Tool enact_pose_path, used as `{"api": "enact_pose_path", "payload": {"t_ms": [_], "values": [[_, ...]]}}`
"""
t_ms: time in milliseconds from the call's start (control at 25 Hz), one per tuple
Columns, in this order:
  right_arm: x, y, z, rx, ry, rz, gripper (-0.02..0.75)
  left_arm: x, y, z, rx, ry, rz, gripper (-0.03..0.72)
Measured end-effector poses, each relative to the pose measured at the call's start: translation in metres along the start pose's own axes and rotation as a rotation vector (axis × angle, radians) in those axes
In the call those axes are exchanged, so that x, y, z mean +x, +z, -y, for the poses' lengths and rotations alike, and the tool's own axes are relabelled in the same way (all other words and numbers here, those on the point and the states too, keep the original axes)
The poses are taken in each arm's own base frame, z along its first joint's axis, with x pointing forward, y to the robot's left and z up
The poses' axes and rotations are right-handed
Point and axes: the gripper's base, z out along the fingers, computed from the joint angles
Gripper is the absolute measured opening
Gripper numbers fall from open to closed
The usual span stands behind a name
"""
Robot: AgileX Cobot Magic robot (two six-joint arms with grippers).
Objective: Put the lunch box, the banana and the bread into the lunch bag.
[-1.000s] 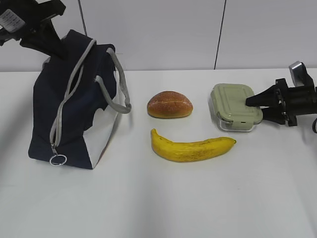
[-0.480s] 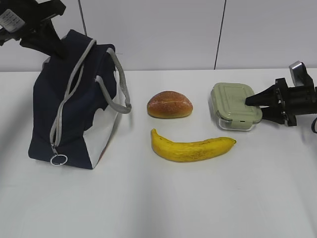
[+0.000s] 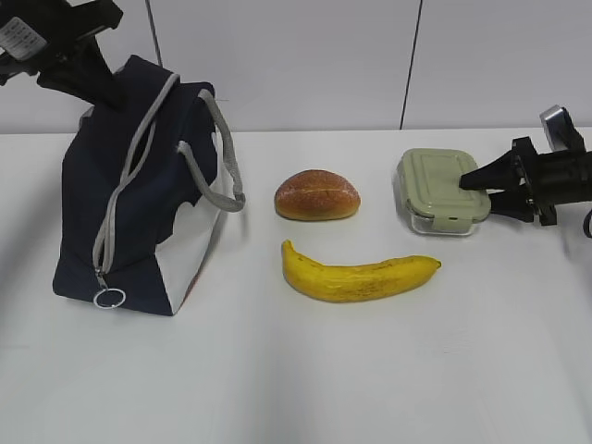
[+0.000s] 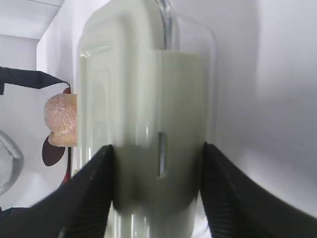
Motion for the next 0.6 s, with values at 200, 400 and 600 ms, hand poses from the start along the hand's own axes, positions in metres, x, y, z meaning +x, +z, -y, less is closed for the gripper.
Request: {"api": "enact_pose_path", "payload": {"t_ms": [200, 400, 600], "values": [[-0.009, -0.001, -0.020, 0.018, -0.025, -0.003, 0.386, 0.000, 0.000, 0.000, 0.000, 0.000, 0.000, 0.001], [-0.020, -0.006, -0.053, 0.009, -0.035, 0.016, 0.386, 0.000, 0.000, 0.002, 0.024, -0.008, 0.005, 0.001], [-0.023, -0.003, -0.096, -0.012, -0.047, 0.008, 0.386, -0.001, 0.000, 0.004, 0.048, -0.017, 0.009, 0.001]]}}
